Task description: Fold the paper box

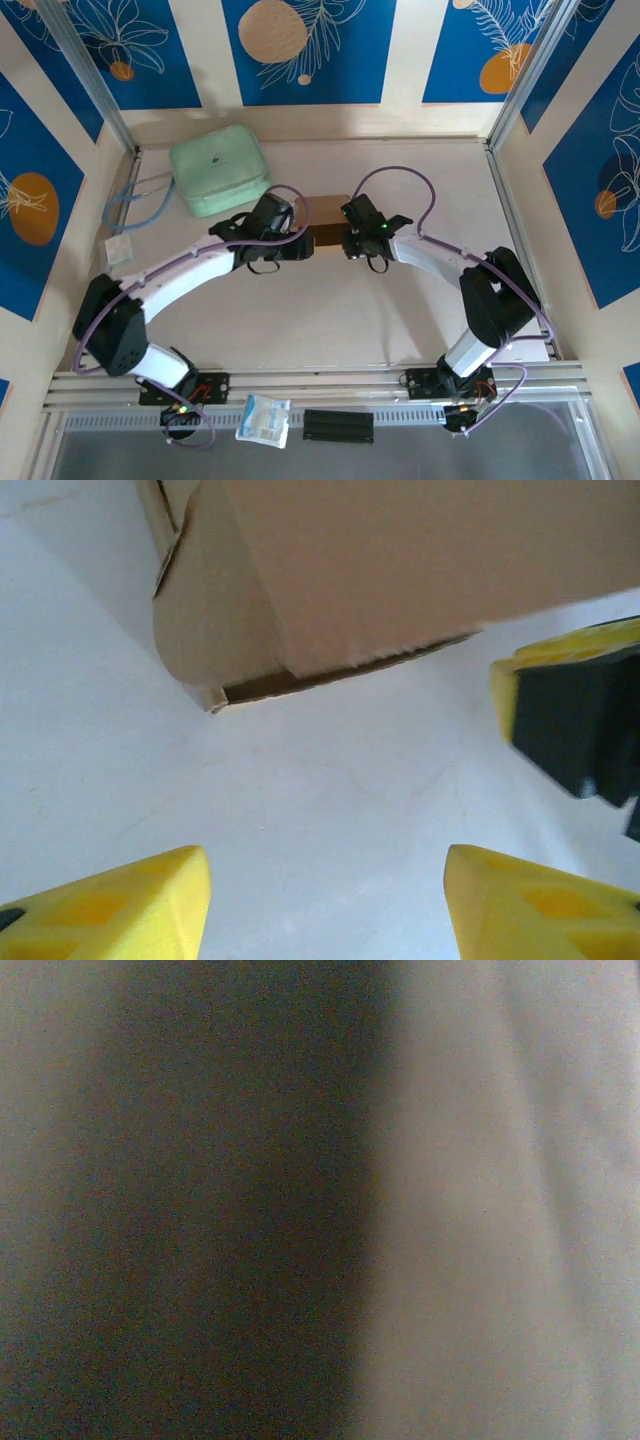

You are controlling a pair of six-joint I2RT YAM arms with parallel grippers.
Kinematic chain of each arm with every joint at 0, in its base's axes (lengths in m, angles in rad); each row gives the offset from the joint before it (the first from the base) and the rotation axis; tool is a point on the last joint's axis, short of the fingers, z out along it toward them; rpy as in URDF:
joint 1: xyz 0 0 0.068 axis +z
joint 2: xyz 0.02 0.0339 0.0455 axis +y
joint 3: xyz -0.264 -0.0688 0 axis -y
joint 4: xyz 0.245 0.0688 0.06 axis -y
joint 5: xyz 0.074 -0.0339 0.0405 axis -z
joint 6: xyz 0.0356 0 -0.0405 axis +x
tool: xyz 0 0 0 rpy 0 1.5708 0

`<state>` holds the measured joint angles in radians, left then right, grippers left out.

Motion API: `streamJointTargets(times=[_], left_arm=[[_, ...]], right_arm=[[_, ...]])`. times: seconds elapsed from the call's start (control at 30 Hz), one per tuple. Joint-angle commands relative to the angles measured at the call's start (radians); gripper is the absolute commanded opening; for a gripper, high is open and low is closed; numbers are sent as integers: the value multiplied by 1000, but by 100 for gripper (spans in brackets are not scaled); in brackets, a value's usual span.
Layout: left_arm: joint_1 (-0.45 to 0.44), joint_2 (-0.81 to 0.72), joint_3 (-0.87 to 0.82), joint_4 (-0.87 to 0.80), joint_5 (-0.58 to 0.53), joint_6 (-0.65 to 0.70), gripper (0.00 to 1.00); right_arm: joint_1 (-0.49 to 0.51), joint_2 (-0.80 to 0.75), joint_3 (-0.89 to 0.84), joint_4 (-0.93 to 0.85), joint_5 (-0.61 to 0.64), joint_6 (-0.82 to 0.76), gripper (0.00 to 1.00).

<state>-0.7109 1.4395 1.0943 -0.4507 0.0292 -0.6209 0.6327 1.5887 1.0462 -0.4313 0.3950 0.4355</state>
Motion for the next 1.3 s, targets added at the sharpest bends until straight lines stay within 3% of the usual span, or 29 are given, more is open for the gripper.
streamJointTargets(times=[0.0, 0.23, 0.37, 0.53, 0.73, 1.0, 1.27], left_arm=[[-18, -104, -25, 14, -34, -22, 64], [21, -171, 74, -55, -104, -26, 68], [111, -49, 217, -105, -50, 27, 69], [203, 133, 330, -88, 62, 52, 69], [245, 301, 406, -79, 169, 67, 66], [244, 395, 263, 54, 274, 28, 45], [243, 428, 156, 121, 306, 6, 41]], right_arm=[[41, -111, -37, -37, 17, 21, 36], [59, -415, -53, -118, -55, 71, 53], [-50, -514, -25, -57, -177, 130, 72], [-262, -308, 160, -130, -427, 153, 70], [-303, 12, 384, -262, -509, 102, 61], [-271, 176, 282, -181, -387, 69, 59], [-267, 200, 236, -200, -322, 51, 59]])
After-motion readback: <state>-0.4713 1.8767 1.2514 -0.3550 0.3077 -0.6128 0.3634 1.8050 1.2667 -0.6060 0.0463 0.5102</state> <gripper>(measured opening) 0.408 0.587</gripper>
